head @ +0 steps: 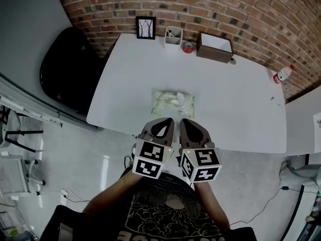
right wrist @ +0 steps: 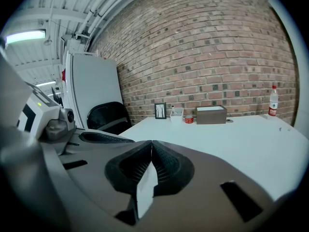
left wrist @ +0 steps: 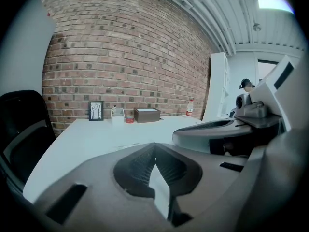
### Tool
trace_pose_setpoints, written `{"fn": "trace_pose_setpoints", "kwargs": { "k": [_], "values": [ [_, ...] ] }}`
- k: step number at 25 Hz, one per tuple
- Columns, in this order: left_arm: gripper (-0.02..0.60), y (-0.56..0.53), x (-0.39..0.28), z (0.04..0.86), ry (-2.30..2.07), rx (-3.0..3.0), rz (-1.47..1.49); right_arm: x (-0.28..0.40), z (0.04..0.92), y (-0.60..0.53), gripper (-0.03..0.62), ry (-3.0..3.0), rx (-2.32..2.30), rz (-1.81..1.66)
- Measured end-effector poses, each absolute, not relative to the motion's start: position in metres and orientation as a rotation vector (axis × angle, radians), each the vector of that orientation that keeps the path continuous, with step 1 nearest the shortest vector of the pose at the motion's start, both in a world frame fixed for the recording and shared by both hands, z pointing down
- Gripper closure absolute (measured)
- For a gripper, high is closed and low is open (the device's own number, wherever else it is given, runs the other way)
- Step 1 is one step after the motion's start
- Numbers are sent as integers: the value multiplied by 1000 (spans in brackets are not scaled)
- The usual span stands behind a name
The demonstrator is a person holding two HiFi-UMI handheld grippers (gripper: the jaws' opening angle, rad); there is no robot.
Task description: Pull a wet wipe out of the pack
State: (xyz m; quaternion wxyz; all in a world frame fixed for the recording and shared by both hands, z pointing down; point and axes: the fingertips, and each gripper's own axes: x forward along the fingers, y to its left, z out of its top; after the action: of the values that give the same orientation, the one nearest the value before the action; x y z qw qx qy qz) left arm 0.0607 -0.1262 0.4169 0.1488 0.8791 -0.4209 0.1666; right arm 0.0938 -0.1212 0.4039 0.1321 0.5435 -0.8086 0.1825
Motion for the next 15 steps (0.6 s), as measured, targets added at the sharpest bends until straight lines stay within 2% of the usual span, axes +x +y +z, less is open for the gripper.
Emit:
{"fn": "trace_pose_setpoints", "kwargs": {
  "k": [15],
  "values": [
    [569, -92, 66, 414, -1260, 2524, 453, 96, 409, -87, 577, -2352, 1526, 492]
  ]
}}
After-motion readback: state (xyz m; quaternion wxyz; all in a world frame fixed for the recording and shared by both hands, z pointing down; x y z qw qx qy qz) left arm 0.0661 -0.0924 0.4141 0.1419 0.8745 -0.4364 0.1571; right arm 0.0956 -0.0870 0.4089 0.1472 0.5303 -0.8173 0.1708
